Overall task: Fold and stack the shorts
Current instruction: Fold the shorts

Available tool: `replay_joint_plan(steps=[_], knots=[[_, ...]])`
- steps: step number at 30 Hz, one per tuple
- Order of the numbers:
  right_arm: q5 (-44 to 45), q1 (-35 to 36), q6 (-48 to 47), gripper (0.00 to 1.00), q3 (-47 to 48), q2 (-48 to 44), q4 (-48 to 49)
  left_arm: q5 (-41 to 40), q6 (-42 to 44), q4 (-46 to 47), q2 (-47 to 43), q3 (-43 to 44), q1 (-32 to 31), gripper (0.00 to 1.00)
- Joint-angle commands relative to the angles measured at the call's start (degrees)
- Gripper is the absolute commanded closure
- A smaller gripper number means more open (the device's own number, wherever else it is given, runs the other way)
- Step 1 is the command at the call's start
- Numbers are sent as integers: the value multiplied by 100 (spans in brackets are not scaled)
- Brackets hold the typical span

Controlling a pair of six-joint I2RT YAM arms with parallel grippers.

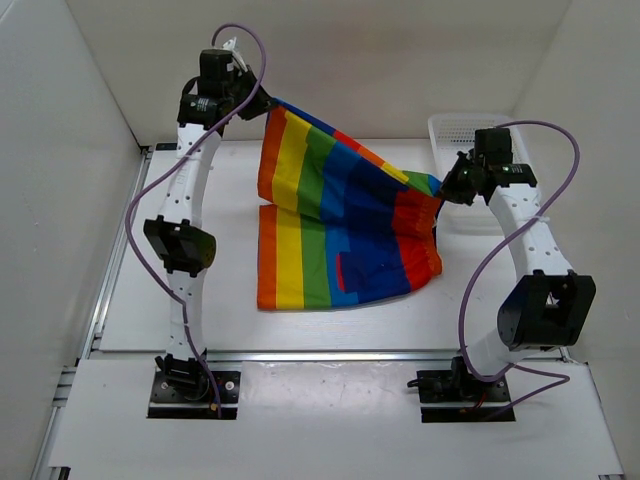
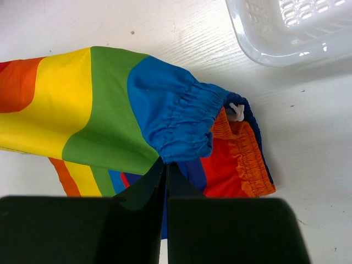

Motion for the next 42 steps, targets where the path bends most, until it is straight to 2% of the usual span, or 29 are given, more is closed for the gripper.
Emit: replay_joint_plan(steps=[1, 8, 11, 17, 25, 29, 31, 32, 33, 34, 35, 36, 37, 38, 39, 42], knots=[[372, -86, -141, 100, -58, -176, 50, -189, 32, 409, -565, -112, 129, 90], [259, -138, -150, 100, -128, -448, 103, -356, 94, 409, -1064, -1534, 243, 90], [57, -270, -386, 100, -338, -606, 33, -277, 235, 409, -1477, -2526, 243, 90], [-199, -270, -703, 100, -822, -1011, -213, -330, 287, 409, -3085, -4864, 243, 90], [-199, -270, -590, 100, -2051, -2109, -766, -4, 33, 295, -5070, -7791, 16, 90], [-146, -270, -432, 100, -2658, -2627, -934, 66, -204, 295, -5670, -9275, -257, 90], [-146, -270, -362, 100, -3009, -2681, -934, 66, -292, 295, -5724, -9664, -389, 90], [-198, -270, -300, 100, -3116, -2751, -873, 66, -362, 295, -5724, -9936, -546, 89], [-199, -270, -300, 100, -3204, -2752, -820, 66, -363, 295, -5645, -10034, -626, 75], [-199, -270, -247, 97, -3335, -2752, -707, 66, -363, 295, -5558, -10122, -722, 66], [-286, -270, -247, 88, -3336, -2665, -653, 66, -363, 295, -5357, -10245, -897, 54], [-287, -270, -247, 56, -3406, -2603, -653, 66, -415, 295, -5259, -10316, -969, 41], [-287, -270, -247, 42, -3407, -2533, -653, 66, -416, 295, -5180, -10377, -1039, 26], [-348, -270, -195, 32, -3459, -2480, -601, 66, -512, 295, -5118, -10439, -1092, 20], [-348, -270, -194, 20, -3459, -2427, -548, 66, -608, 295, -5056, -10535, -1171, 20], [-348, -270, -72, 15, -3521, -2374, -337, -144, -802, 295, -5056, -10720, -1172, 19]])
